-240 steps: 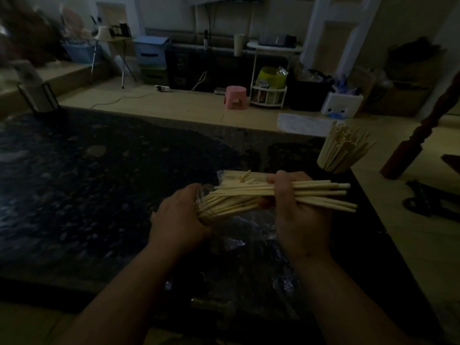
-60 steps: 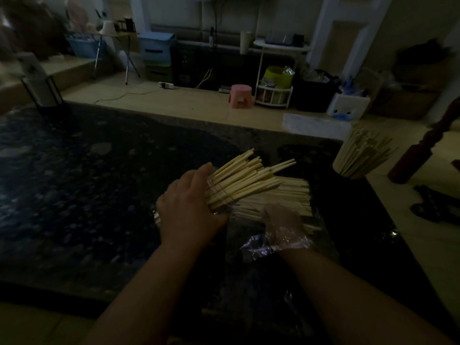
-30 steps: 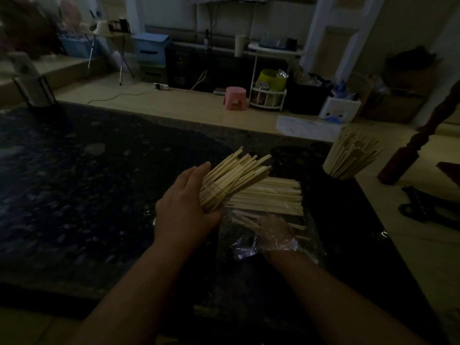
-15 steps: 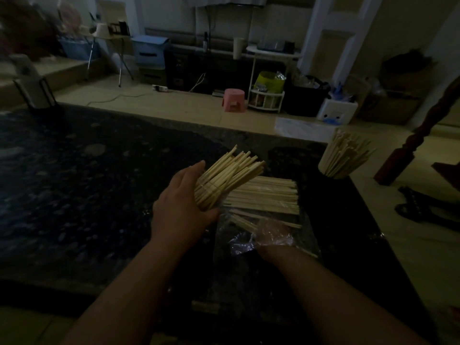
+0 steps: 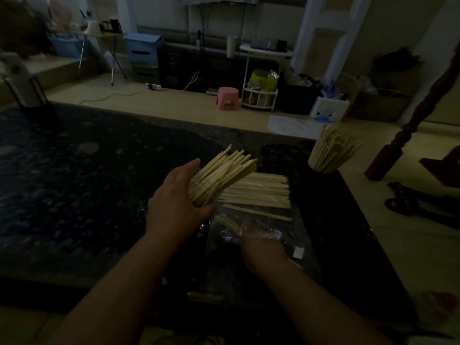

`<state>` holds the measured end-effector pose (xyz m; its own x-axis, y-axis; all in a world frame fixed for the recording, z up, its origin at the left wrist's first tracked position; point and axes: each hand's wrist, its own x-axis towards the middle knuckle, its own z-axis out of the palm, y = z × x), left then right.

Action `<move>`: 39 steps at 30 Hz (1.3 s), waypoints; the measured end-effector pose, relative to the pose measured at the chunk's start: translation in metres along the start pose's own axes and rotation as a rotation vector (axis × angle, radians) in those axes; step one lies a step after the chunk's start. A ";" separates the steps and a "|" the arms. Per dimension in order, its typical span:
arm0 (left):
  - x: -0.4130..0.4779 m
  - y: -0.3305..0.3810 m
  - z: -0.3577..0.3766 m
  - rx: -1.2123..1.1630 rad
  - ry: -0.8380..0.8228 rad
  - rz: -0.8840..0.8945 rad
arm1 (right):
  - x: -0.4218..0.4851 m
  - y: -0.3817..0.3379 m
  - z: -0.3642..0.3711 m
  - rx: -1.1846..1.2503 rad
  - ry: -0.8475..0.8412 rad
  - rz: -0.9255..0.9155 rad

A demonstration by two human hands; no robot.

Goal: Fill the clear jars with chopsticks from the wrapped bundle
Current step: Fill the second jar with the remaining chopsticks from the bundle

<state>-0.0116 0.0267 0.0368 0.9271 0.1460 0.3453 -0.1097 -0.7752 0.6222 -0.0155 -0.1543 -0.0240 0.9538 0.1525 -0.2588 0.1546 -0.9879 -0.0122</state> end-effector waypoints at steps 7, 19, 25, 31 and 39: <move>-0.006 0.002 -0.005 0.016 -0.002 -0.009 | -0.023 -0.003 -0.015 0.114 -0.078 -0.009; -0.014 0.009 -0.004 0.058 -0.033 -0.022 | -0.059 0.023 -0.082 0.061 0.372 0.014; -0.013 0.006 -0.002 0.081 -0.046 -0.032 | -0.049 0.037 -0.080 0.197 0.969 -0.196; -0.007 0.002 -0.001 0.114 -0.068 -0.023 | -0.033 0.030 -0.074 0.483 1.062 -0.270; -0.002 -0.002 0.007 0.133 -0.100 -0.003 | -0.034 0.029 -0.085 0.784 1.339 -0.161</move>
<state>-0.0108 0.0240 0.0296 0.9592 0.0913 0.2677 -0.0647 -0.8506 0.5218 -0.0212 -0.1862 0.0663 0.5333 -0.2537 0.8070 0.5130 -0.6617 -0.5469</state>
